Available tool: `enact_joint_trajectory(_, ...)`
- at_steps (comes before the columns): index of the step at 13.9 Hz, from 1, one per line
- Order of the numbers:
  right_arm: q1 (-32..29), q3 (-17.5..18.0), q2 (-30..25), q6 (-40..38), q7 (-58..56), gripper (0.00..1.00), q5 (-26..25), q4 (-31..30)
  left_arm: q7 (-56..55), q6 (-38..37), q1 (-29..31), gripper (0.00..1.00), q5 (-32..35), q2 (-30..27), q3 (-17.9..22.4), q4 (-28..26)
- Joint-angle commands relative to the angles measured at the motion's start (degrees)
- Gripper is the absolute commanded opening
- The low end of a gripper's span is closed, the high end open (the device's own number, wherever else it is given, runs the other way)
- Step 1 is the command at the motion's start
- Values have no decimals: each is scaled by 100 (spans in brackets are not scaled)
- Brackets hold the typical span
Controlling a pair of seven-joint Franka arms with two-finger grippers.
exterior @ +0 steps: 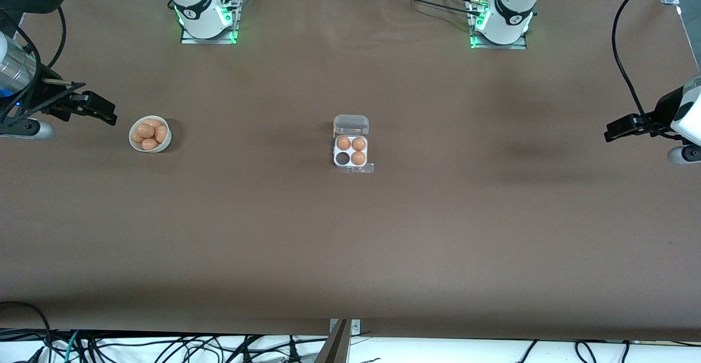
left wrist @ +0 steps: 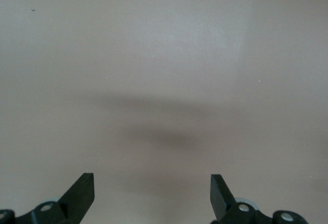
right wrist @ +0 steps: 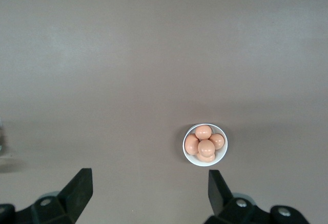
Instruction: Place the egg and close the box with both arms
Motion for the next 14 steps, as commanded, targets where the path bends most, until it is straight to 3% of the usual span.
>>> enact_joint_trajectory(1,-16,10,-3,-80,-27,100,50,59,-20,-74,17,100,-20,51,-14,138)
enact_joint_trajectory(14,-16,10,-3,-80,-35,100,50,68,-11,84,35,100,112,51,-14,138)
